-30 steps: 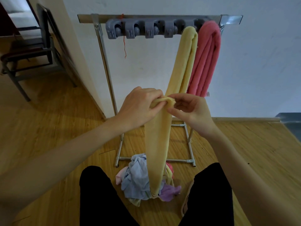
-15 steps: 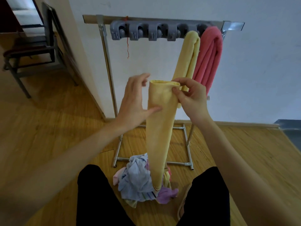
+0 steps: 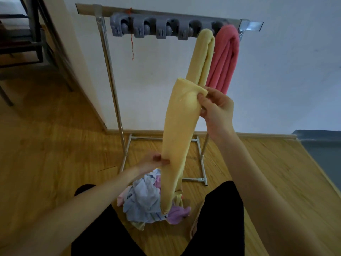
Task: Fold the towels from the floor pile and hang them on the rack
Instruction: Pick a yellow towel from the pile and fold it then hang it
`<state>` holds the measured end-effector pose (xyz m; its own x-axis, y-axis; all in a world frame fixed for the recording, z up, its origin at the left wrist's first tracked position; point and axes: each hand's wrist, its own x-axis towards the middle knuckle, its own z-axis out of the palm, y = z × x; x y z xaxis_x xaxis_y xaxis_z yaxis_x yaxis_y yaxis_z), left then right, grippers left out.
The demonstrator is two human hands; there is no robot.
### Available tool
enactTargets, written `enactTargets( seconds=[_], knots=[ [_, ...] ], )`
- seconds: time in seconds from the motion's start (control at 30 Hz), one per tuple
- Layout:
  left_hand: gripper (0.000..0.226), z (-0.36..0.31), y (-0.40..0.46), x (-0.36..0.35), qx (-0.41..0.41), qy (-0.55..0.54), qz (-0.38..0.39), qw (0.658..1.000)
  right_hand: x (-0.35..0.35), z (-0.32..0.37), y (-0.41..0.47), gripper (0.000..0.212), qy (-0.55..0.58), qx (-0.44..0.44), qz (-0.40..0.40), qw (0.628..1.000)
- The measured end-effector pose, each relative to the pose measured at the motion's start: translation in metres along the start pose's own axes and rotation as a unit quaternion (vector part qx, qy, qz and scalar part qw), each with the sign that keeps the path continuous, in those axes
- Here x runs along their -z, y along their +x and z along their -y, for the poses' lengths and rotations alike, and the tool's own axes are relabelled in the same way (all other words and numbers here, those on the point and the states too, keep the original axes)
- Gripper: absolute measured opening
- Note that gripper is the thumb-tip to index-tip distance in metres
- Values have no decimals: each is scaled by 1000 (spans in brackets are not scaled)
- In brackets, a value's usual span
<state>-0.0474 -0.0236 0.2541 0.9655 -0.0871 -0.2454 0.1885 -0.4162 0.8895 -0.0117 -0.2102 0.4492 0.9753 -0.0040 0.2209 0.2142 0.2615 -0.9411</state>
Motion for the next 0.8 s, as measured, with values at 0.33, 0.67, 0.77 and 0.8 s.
enactTargets(
  seconds=[0.33,0.67,0.77,0.8],
  knots=[
    [21,-13,-3,4,14,-68,-46,997,89,-98,-14,25,-111,-183,-222,951],
    [4,-114,-33,44,-155,45,66,985,118,-170,-46,19,-320,-418,70,847],
    [15,-131,-40,48,-163,59,120,978,107,-170,-44,25,-445,-262,127,847],
    [16,-135,-41,47,-159,63,132,976,101,-167,-42,26,-431,-186,119,875]
  ],
)
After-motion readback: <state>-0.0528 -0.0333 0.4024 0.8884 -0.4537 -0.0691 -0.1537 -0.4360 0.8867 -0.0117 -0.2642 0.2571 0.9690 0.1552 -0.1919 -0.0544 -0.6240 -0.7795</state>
